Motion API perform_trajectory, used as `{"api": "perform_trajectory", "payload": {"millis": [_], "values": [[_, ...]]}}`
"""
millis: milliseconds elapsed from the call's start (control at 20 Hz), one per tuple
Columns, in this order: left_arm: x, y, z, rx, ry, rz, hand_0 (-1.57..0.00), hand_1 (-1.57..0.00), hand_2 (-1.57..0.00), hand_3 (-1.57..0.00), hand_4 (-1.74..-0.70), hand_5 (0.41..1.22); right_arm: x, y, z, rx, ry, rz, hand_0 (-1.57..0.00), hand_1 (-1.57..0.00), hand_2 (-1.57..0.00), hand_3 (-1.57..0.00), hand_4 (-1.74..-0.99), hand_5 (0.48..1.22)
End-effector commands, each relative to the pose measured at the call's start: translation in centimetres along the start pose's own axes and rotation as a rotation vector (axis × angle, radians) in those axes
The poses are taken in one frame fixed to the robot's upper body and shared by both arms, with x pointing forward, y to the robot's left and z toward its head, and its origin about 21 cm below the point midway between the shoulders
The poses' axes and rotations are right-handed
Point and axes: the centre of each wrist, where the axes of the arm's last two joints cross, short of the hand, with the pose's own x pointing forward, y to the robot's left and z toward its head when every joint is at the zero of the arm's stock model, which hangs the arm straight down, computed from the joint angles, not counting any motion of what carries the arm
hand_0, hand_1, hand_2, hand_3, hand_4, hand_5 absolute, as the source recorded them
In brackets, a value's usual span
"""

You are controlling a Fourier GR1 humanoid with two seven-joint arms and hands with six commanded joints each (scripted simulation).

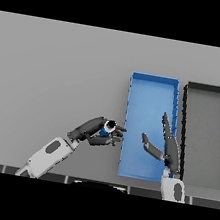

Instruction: Pick up the blue pipe and place it into the blue bin.

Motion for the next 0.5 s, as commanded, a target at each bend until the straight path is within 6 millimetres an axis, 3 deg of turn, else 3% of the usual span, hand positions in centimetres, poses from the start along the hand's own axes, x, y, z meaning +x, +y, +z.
{"api": "perform_trajectory", "payload": {"millis": [0,150,300,450], "values": [[-0.1,-0.2,-0.3,-0.002,0.004,-0.012,-1.57,-1.57,-1.57,-1.5,-1.74,1.22,0.5,-0.1,-0.1,0.023,-0.035,-0.041,0.0,0.0,0.0,0.0,-1.196,0.622],[-0.1,0.2,-0.3,0.005,-0.004,-0.01,-1.57,-1.57,-1.57,-1.5,-1.74,1.22,3.6,-2.5,-0.9,0.18,-0.139,-0.171,0.0,0.0,0.0,0.0,-1.231,0.572],[0.0,0.4,-0.1,-0.001,-0.014,-0.017,-1.57,-1.57,-1.57,-1.49,-1.74,1.221,7.2,-2.8,-1.9,0.379,-0.176,-0.164,0.0,0.0,0.0,0.0,-1.303,0.515],[-0.1,0.3,-0.2,-0.003,-0.014,-0.023,-1.57,-1.57,-1.57,-1.49,-1.74,1.221,10.4,-1.8,-3.1,0.538,-0.181,-0.131,0.0,0.0,0.0,0.0,-1.314,0.5]]}}
